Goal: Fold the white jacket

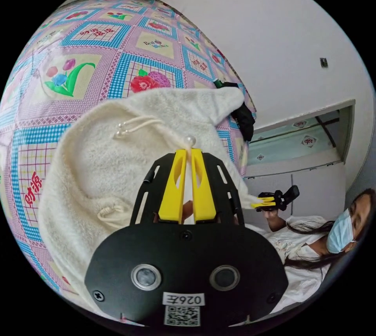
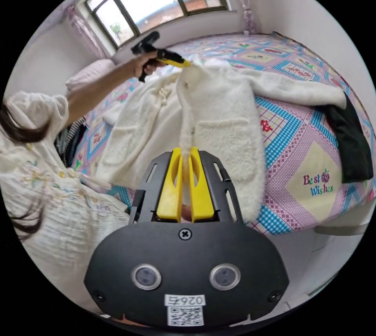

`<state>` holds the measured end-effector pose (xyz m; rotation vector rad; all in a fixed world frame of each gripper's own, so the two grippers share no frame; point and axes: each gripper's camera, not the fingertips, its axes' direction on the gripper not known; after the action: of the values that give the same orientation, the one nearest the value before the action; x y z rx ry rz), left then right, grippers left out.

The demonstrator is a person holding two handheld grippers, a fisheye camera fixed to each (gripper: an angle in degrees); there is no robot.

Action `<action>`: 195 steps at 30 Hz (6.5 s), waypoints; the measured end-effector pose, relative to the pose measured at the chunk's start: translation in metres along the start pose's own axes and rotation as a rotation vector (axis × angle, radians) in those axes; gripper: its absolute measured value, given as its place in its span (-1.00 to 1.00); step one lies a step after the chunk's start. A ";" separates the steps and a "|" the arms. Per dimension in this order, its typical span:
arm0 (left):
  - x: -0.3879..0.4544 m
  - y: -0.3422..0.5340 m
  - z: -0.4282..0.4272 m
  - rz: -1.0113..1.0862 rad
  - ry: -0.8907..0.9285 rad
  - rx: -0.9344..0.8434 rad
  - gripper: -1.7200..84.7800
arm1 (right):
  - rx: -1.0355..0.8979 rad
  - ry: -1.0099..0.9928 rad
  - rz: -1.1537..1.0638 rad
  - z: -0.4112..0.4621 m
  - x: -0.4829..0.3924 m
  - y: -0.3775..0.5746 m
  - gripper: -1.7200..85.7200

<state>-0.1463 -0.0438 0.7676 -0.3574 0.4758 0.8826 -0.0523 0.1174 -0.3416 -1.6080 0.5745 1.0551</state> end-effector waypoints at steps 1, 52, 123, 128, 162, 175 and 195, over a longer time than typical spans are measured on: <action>0.001 -0.004 -0.009 0.009 0.009 0.035 -0.95 | 0.079 -0.046 0.033 -0.023 0.010 0.000 -0.98; 0.032 0.086 0.074 0.068 -0.704 -0.324 -0.57 | -0.205 -0.309 -0.192 0.107 -0.071 0.010 -0.72; 0.072 0.394 0.040 -0.494 -0.335 0.238 -0.89 | -0.217 -0.300 0.161 0.053 0.113 0.043 -0.93; 0.116 0.390 0.018 -0.434 -0.489 0.222 -0.89 | -0.201 -0.241 0.052 -0.005 0.121 0.029 -0.94; 0.225 0.250 0.173 0.236 -0.930 -0.124 -0.96 | -0.194 -0.045 -0.559 0.034 -0.058 0.013 -0.99; 0.127 0.247 0.173 0.086 -0.462 -0.108 -0.91 | -0.368 -0.171 -0.526 0.082 -0.047 0.029 -0.86; 0.085 0.289 0.170 -0.056 -0.300 0.026 -0.95 | -0.246 -0.070 -0.662 0.082 -0.052 0.077 -0.88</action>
<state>-0.2902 0.2637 0.8353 -0.2087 0.1985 0.8573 -0.1673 0.1630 -0.3382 -1.7842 -0.1505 0.6883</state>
